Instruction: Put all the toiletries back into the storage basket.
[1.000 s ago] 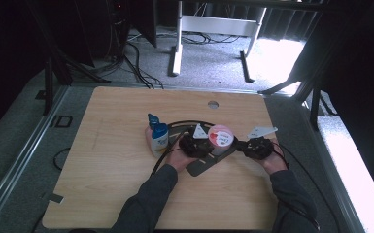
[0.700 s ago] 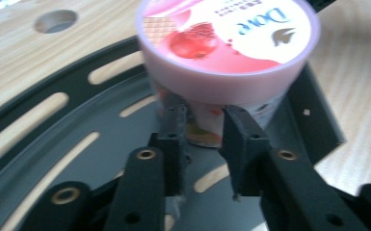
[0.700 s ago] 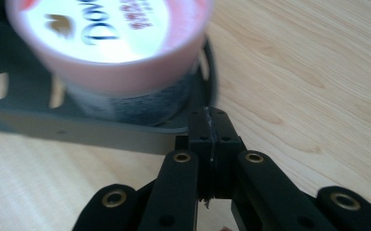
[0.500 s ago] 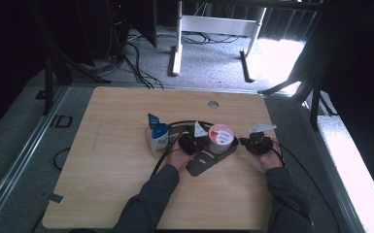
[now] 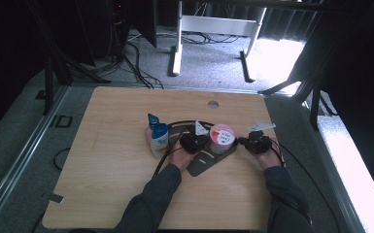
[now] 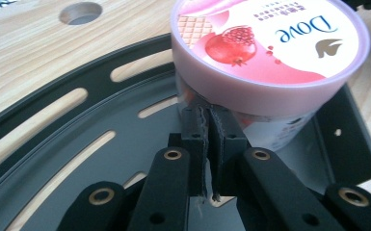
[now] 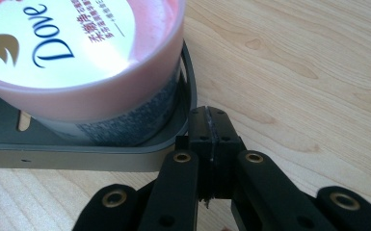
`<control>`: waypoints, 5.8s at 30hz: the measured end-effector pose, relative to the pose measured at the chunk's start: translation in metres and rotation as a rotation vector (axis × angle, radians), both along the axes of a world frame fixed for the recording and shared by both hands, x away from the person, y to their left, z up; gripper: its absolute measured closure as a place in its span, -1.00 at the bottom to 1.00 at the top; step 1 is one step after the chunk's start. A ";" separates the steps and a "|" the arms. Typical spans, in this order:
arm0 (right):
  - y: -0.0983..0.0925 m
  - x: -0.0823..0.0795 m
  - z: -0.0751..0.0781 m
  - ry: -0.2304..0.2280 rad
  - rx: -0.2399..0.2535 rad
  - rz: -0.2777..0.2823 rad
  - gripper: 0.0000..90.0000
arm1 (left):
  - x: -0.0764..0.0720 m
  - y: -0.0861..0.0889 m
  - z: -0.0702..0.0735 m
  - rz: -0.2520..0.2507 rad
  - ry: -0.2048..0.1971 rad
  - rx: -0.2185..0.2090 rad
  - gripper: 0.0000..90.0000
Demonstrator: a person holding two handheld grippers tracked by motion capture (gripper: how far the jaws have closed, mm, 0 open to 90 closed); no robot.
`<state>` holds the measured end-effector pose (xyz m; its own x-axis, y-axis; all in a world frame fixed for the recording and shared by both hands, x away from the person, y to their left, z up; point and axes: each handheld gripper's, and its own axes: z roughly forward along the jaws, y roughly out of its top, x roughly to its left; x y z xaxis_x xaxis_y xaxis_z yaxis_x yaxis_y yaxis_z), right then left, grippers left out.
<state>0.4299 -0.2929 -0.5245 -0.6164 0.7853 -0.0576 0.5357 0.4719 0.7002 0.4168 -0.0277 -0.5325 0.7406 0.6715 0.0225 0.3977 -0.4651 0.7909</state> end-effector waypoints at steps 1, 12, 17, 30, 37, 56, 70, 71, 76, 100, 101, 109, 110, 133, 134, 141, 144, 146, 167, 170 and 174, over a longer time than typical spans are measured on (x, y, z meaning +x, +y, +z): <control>0.000 0.000 0.000 0.002 0.002 -0.001 1.00 | 0.000 -0.001 0.000 -0.004 -0.001 0.001 0.91; -0.002 0.000 0.001 0.013 0.007 0.009 1.00 | -0.002 -0.003 0.000 -0.016 0.018 -0.017 0.88; -0.003 -0.004 0.001 0.007 0.007 -0.004 0.92 | -0.002 0.002 0.001 -0.007 0.044 -0.046 0.71; -0.001 -0.036 -0.002 0.004 0.032 0.039 0.78 | -0.018 0.026 0.014 -0.062 0.087 -0.093 0.44; 0.003 -0.060 -0.013 0.019 0.062 0.042 0.71 | -0.033 0.036 0.020 -0.111 0.087 -0.053 0.39; 0.011 -0.092 -0.024 0.019 0.035 0.050 0.53 | -0.058 0.059 0.026 -0.163 0.093 -0.078 0.42; 0.016 -0.098 -0.027 0.009 0.029 0.064 0.41 | -0.069 0.085 0.035 -0.136 0.077 -0.096 0.49; 0.016 -0.098 -0.027 0.011 0.030 0.064 0.41 | -0.069 0.087 0.036 -0.134 0.077 -0.098 0.49; 0.015 -0.099 -0.027 0.018 0.040 0.069 0.40 | -0.072 0.099 0.038 -0.123 0.093 -0.116 0.45; 0.013 -0.099 -0.028 0.020 0.054 0.077 0.37 | -0.088 0.137 0.054 -0.099 0.066 -0.074 0.40; 0.013 -0.099 -0.028 0.020 0.054 0.077 0.37 | -0.088 0.139 0.055 -0.096 0.063 -0.067 0.40; 0.013 -0.099 -0.028 0.019 0.055 0.078 0.36 | -0.089 0.153 0.061 -0.069 0.053 -0.058 0.39; 0.013 -0.099 -0.028 0.019 0.054 0.077 0.36 | -0.089 0.155 0.062 -0.060 0.052 -0.061 0.39; 0.013 -0.099 -0.029 0.018 0.059 0.078 0.35 | -0.082 0.195 0.076 0.070 0.009 -0.089 0.18; 0.013 -0.099 -0.029 0.017 0.060 0.078 0.35 | -0.080 0.195 0.076 0.075 0.007 -0.081 0.14; 0.013 -0.099 -0.029 0.017 0.059 0.081 0.35 | -0.068 0.189 0.066 0.087 0.033 -0.039 0.02; 0.012 -0.099 -0.029 0.017 0.060 0.081 0.35 | -0.066 0.186 0.064 0.083 0.042 -0.026 0.02; 0.013 -0.099 -0.029 0.017 0.060 0.081 0.35 | -0.065 0.185 0.063 0.082 0.046 -0.015 0.04; 0.012 -0.099 -0.029 0.015 0.059 0.087 0.35 | -0.072 0.174 0.074 0.084 0.027 0.044 0.25; 0.012 -0.099 -0.029 0.015 0.059 0.087 0.35 | -0.074 0.172 0.075 0.075 0.035 0.055 0.28; 0.012 -0.099 -0.029 0.014 0.059 0.087 0.35 | -0.077 0.168 0.075 0.067 0.044 0.073 0.30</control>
<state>0.3312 -0.2806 -0.5536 -0.6831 0.7303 -0.0041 0.5043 0.4758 0.7207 0.3398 0.1403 -0.4578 0.6954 0.7174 0.0419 0.4633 -0.4921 0.7370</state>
